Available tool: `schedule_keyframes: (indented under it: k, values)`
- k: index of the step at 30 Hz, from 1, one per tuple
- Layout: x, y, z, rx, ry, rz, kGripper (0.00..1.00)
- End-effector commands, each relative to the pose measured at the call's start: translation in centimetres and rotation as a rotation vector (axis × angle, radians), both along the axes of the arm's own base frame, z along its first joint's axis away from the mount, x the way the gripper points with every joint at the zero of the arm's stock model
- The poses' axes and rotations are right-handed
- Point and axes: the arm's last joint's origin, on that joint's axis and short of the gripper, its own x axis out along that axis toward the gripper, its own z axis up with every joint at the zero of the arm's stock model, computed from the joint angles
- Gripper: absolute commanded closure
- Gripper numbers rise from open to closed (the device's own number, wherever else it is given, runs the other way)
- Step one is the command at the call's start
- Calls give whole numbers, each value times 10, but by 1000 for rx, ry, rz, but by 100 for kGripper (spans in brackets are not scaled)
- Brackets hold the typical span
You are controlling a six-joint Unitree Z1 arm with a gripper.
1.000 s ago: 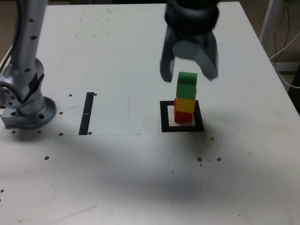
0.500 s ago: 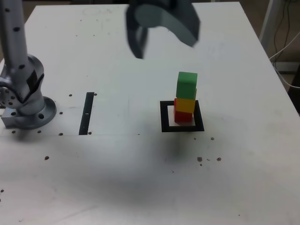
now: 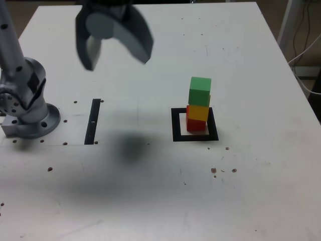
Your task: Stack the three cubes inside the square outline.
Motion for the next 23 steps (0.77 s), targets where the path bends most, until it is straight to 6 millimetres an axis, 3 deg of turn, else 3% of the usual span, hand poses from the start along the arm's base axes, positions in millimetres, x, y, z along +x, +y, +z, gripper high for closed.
schedule_keyframes:
  k: [1,14,20,23]
  values:
    - [-5,4,-8,-8,27,21,1]
    - [-33,14,-65,-44,43,135,1]
    - [-49,13,-109,-78,-20,140,1]
    - [-51,12,-119,-92,-28,143,1]
